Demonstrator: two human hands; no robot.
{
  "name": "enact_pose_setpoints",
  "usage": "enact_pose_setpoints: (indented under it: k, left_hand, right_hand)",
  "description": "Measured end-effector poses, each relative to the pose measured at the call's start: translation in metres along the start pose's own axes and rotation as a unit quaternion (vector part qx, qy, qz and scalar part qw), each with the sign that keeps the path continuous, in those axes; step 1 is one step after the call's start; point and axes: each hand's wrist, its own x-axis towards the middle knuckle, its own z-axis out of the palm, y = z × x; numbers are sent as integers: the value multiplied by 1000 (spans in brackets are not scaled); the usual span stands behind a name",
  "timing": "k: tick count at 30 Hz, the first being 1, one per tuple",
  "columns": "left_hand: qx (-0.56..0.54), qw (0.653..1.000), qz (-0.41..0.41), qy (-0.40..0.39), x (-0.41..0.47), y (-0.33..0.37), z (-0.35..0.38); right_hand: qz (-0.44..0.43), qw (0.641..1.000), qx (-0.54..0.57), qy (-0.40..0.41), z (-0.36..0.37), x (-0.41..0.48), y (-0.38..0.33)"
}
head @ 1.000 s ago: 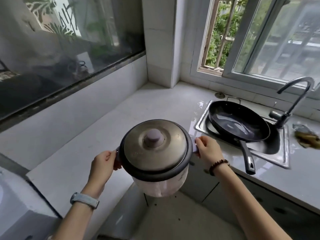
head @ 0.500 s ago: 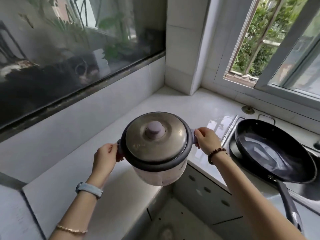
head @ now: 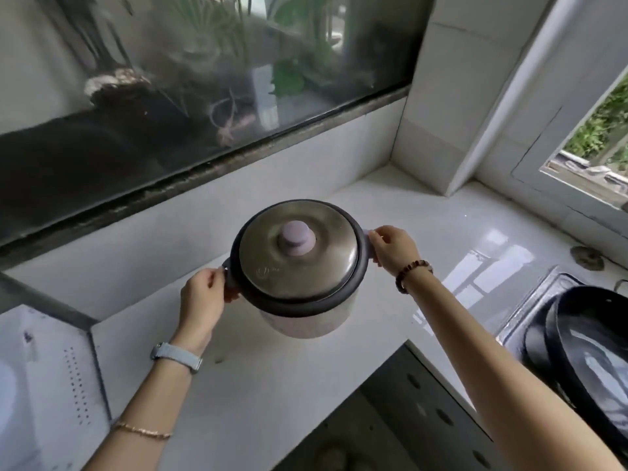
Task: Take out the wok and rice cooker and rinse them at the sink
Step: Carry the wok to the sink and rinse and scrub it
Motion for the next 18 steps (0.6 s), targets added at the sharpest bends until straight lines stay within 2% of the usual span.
enact_pose_setpoints:
  k: [10, 18]
  left_hand:
    - [10, 993, -85, 87, -12, -50, -35]
    - [74, 984, -95, 128, -41, -69, -44]
  right_hand:
    - [-45, 991, -43, -119, 71, 21, -30]
    - [-56, 982, -49, -172, 103, 23, -30]
